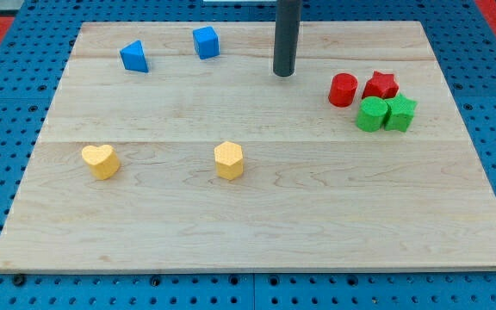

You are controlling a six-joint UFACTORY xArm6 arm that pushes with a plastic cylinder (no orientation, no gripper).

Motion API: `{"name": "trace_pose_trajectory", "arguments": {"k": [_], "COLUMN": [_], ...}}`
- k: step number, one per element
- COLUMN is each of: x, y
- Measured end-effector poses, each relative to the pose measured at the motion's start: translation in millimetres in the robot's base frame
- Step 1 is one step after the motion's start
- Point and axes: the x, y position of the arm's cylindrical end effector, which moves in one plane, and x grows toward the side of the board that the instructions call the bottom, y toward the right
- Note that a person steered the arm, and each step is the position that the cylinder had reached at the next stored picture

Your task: Push the blue cube towards the center

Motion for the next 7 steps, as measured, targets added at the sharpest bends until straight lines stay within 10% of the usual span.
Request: {"name": "trace_pose_trajectory", "arguments": {"k": [7], "x": [-93.9], "y": [-32.8]}}
